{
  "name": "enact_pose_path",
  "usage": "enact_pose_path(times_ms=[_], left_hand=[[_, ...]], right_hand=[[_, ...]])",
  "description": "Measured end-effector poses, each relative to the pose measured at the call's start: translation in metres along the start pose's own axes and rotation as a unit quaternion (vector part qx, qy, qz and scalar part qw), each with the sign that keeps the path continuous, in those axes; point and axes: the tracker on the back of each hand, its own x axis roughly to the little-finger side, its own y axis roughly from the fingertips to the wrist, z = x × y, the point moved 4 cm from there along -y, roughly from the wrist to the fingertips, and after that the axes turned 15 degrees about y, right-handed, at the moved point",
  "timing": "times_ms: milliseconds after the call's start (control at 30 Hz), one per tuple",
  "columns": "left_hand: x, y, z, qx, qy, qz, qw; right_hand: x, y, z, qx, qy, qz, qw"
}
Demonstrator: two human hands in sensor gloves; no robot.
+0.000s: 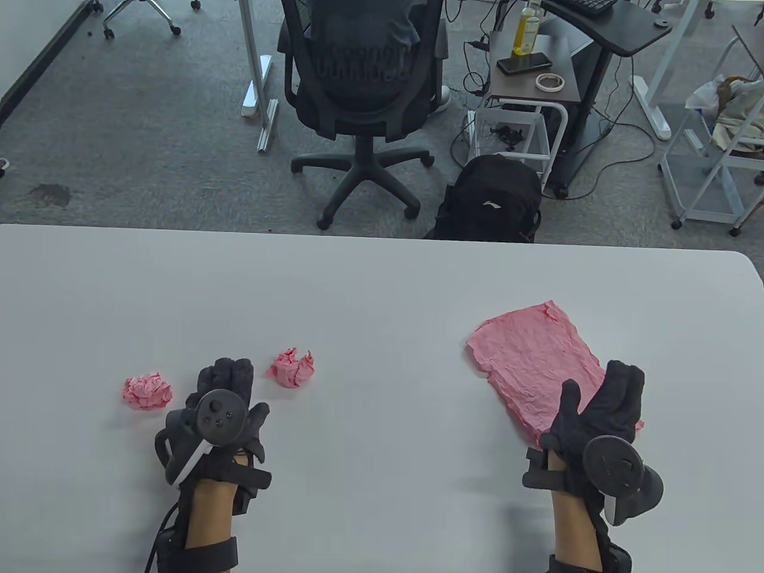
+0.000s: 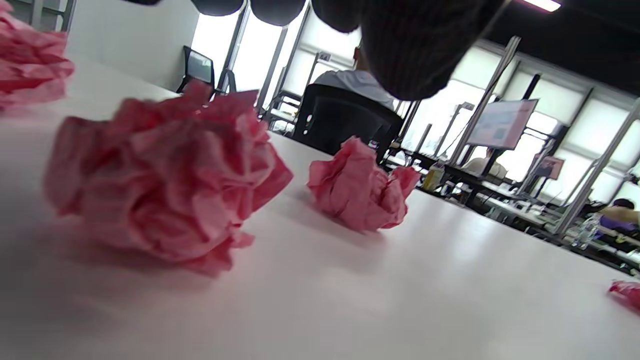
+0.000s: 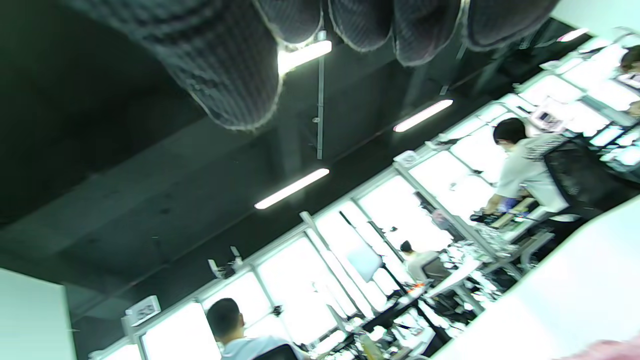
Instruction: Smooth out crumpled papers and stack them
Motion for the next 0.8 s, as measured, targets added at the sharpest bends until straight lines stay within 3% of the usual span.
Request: enact_pose_path(times_ms=[133,167,367,467,633,800], left_hand=[[0.02,-0.005,-0.027,0.125,-0.048,0.103,0.986],[0.023,-0.007,-0.031,0.135,-0.061,0.111,0.983],[0.026,-0.014,-0.036,0.1,-0.086,0.097,0.987],[0.017,-0.014,-0.034,0.08,-0.074,0.064,0.992],[-0.019,-0.003,-0.017,-0.018,0.038,-0.072,0.996],[-0.058,0.012,-0.022,-0.02,0.095,-0.163,0.982]], right_hand=[[-0.021,0.006,0.004,-0.008,-0.032,-0.048,0.998],[-0.024,0.007,0.006,-0.011,-0.032,-0.054,0.998],[-0.043,0.017,0.024,-0.052,-0.062,-0.106,0.991],[-0.058,0.025,0.034,-0.075,-0.073,-0.142,0.984],[-0.071,0.042,0.062,-0.151,-0.094,-0.151,0.972],[-0.091,0.056,0.071,-0.177,-0.101,-0.191,0.96]])
